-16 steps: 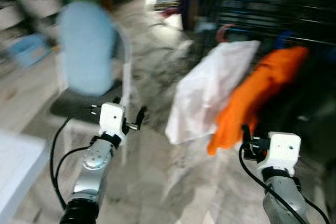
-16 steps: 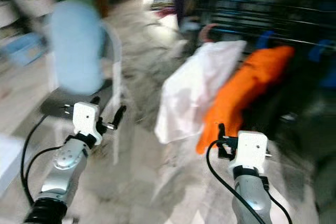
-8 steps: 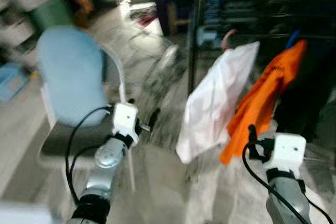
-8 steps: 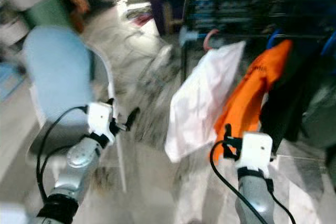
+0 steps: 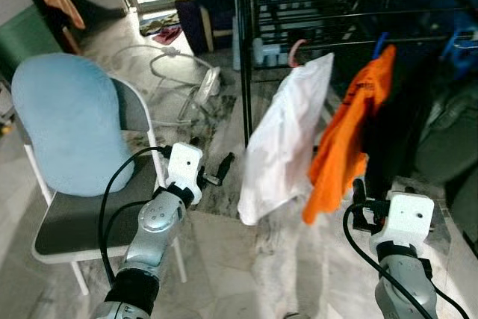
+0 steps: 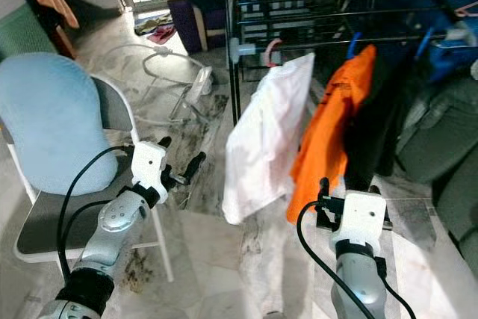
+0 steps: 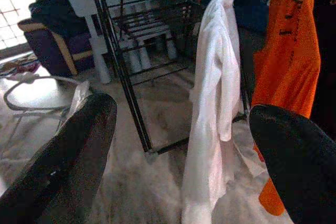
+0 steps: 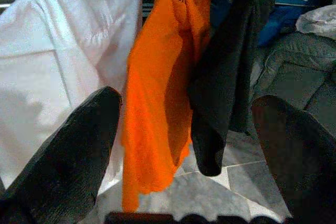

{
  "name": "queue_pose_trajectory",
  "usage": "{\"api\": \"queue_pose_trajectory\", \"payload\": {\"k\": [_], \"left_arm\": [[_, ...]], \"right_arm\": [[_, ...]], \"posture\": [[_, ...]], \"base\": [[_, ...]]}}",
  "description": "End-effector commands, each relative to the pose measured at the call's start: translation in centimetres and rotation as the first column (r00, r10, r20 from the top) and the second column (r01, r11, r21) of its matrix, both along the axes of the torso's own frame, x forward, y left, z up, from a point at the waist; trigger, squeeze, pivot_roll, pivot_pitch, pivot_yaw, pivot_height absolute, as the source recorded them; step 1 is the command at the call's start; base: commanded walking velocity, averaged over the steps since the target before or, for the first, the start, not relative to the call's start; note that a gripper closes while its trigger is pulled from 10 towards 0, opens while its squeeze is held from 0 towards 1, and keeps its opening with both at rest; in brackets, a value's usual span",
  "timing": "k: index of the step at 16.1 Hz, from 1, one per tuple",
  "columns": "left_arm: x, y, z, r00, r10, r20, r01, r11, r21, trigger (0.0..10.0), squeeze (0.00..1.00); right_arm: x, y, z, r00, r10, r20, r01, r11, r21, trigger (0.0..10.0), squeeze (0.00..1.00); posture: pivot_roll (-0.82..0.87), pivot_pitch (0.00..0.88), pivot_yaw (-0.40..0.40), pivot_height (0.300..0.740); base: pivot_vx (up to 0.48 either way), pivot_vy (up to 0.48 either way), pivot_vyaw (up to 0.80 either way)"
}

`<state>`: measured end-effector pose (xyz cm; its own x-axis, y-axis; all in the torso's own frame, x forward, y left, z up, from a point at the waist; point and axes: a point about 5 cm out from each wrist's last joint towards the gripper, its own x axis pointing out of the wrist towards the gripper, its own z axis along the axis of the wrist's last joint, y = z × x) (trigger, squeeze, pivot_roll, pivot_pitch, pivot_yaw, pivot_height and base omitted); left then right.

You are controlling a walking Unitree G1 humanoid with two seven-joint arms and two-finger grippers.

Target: Hang hanger

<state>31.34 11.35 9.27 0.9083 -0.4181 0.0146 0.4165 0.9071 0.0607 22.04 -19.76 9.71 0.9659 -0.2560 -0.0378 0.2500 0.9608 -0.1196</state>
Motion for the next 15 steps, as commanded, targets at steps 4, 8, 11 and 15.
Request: {"api": "queue_pose_trajectory", "payload": {"k": [4,8,11,15], "left_arm": [[0.05,0.04,-0.48,1.0,0.0,-0.031,-0.001,1.0,-0.003,10.0,0.0],[0.11,0.0,-0.5,0.999,0.001,-0.033,-0.001,1.0,-0.004,10.0,0.0],[0.12,0.0,-0.5,0.999,0.001,-0.032,-0.001,1.0,-0.004,10.0,0.0],[0.22,0.1,-0.52,0.999,-0.008,-0.035,0.009,1.0,0.009,10.0,0.0]], "right_arm": [[-0.17,0.0,0.42,1.0,0.0,0.009,0.0,1.0,-0.017,10.0,0.0],[-0.09,0.05,0.52,1.0,0.001,0.013,-0.001,1.0,-0.017,10.0,0.0],[-0.1,0.06,0.52,1.0,0.001,0.012,0.0,1.0,-0.017,10.0,0.0],[-0.27,0.08,0.23,1.0,-0.012,0.004,0.012,1.0,-0.013,10.0,0.0]], "posture": [[-0.36,0.088,0.114,0.74],[-0.36,0.088,0.114,0.74],[-0.36,0.088,0.114,0.74],[-0.36,0.09,0.127,0.74]], "base": [[0.0,-0.278,0.0],[0.0,-0.312,0.0],[0.0,-0.322,0.0],[0.0,-0.343,0.0]]}}
